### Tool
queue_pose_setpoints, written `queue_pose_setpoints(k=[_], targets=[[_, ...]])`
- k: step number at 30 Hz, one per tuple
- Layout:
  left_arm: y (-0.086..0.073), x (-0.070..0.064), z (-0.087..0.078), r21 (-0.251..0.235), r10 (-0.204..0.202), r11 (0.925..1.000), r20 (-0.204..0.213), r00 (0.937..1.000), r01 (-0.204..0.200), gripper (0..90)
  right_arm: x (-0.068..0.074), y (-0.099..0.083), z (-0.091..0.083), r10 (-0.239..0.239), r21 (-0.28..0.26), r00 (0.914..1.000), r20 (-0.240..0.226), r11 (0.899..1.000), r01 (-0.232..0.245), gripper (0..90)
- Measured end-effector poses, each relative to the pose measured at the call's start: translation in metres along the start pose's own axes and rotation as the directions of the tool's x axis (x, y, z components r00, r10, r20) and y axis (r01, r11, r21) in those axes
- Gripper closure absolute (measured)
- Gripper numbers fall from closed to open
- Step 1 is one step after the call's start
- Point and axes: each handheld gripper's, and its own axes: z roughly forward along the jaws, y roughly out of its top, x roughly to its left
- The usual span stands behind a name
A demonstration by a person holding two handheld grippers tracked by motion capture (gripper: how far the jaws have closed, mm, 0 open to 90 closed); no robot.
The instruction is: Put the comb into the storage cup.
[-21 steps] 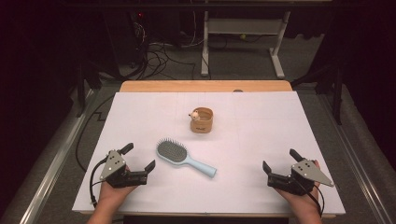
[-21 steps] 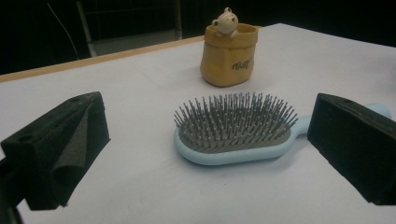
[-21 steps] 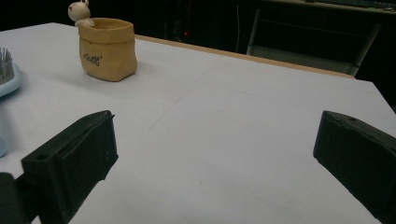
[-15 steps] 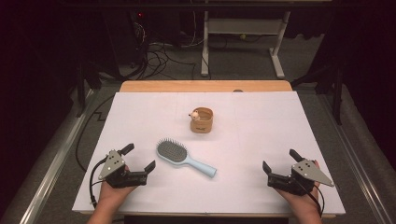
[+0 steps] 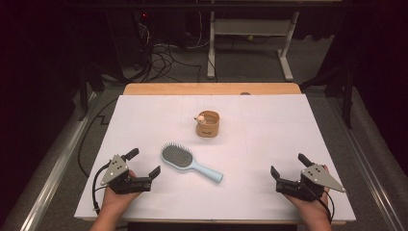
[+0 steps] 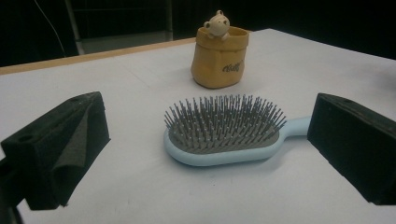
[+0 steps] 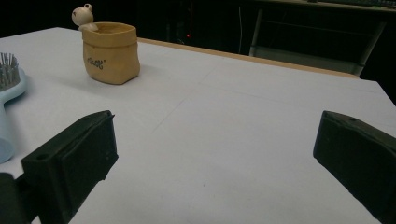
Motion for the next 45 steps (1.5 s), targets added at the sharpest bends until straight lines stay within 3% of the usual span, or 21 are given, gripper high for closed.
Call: queue_pose_setpoints(k=[6, 12, 19, 24, 37, 38, 45], targets=[[0.0013, 0.0019, -0.0005, -0.010, 0.005, 0.9999, -0.014, 0.9999, -0.005, 0.2, 0.0004, 0.0000, 0.0001, -0.001, 0.000, 1.0000, 0.000, 1.000, 0.001, 0.3], [0.0045, 0.0050, -0.0014, -0.002, -0.037, 0.9993, -0.015, 0.9992, 0.037, 0.2, -0.0003, -0.0001, -0.0004, 0.000, -0.001, 1.0000, 0.002, 1.000, 0.000, 0.3], [0.0041, 0.0048, -0.0017, -0.033, 0.021, 0.9992, -0.034, 0.9992, -0.022, 0.2, -0.0010, -0.0010, 0.0007, 0.001, 0.001, 1.0000, 0.004, 1.000, -0.001, 0.3], [0.0060, 0.0050, -0.0024, -0.032, 0.008, 0.9995, -0.030, 0.9995, -0.009, 0.6, -0.0005, -0.0006, 0.0009, -0.005, -0.002, 1.0000, 0.001, 1.000, 0.005, 0.3], [0.0074, 0.0011, -0.0042, -0.026, 0.001, 0.9997, -0.012, 0.9999, -0.001, 9.0, -0.0007, 0.0000, 0.0004, -0.005, -0.005, 1.0000, 0.002, 1.000, 0.005, 0.3], [0.0073, 0.0007, -0.0043, -0.027, 0.004, 0.9996, -0.011, 0.9999, -0.005, 13.4, -0.0008, 0.0000, 0.0004, -0.007, -0.006, 1.0000, 0.000, 1.000, 0.007, 0.3], [0.0082, -0.0014, -0.0053, -0.035, 0.008, 0.9994, -0.003, 1.0000, -0.008, 19.7, -0.0014, 0.0005, 0.0002, -0.006, -0.010, 1.0000, 0.001, 1.000, 0.006, 0.3]])
